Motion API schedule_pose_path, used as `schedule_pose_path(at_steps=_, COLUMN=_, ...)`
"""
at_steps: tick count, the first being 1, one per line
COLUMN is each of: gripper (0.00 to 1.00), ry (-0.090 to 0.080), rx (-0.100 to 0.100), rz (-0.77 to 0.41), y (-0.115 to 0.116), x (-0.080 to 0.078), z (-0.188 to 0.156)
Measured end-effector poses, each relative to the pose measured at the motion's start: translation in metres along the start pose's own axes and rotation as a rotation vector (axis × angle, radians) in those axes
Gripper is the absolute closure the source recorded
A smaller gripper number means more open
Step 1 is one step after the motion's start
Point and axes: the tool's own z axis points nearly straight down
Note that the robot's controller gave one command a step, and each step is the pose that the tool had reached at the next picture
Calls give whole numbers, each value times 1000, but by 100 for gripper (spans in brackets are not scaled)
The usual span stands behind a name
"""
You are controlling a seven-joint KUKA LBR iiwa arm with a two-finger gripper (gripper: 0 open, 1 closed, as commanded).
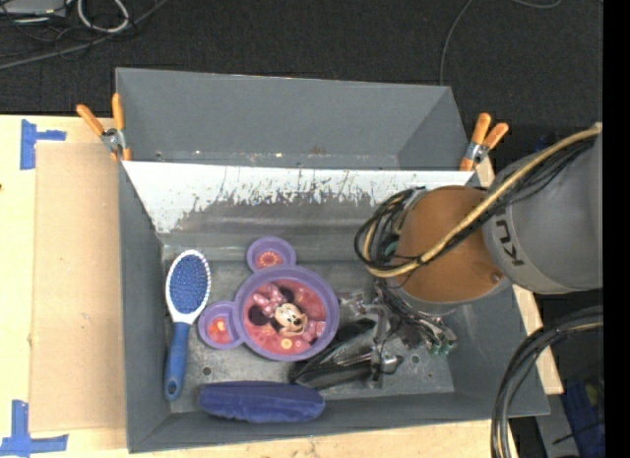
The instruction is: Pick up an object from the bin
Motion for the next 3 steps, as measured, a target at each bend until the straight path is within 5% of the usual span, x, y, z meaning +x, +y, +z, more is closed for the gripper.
schedule_pose_path(at_steps=1, gripper=100, ry=1, rx=3, rz=-118, y=25, x=-4, z=1)
schedule_pose_path(at_steps=2, gripper=0, ry=3, rx=2, rz=-119, y=25, x=-4, z=2)
schedule_pose_path(at_steps=3, gripper=100, ry=3, rx=2, rz=-119, y=25, x=-4, z=2)
